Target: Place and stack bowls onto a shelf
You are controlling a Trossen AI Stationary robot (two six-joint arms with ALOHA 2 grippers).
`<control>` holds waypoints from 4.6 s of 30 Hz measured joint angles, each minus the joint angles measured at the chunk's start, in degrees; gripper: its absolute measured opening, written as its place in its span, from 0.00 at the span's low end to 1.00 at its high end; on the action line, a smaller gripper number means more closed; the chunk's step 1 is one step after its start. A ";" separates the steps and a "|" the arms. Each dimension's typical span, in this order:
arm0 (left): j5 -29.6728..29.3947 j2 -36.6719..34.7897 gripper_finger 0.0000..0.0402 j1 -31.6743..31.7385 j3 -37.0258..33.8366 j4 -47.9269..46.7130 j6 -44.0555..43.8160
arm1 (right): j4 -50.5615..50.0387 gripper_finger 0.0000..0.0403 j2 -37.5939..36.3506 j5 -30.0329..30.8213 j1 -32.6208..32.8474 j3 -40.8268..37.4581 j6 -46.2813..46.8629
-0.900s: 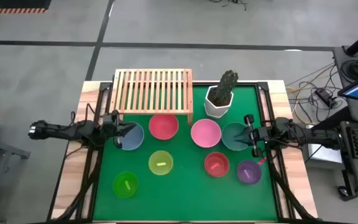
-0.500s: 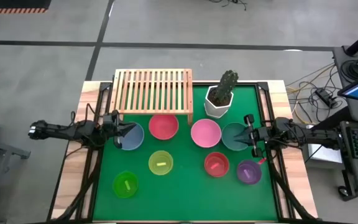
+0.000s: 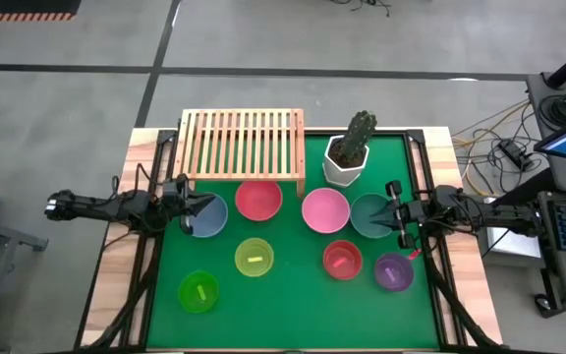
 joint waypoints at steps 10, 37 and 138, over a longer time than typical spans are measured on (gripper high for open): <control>-0.01 0.01 0.00 -0.02 0.01 0.00 0.00 | 0.01 0.15 0.02 0.01 0.00 0.00 0.00; -0.01 -0.01 0.00 0.00 0.01 0.00 0.00 | 0.00 0.15 0.00 0.02 -0.02 0.00 0.00; 8.57 99.55 0.26 -18.39 75.20 -55.64 -22.23 | 12.14 0.15 14.93 19.56 5.70 3.56 25.44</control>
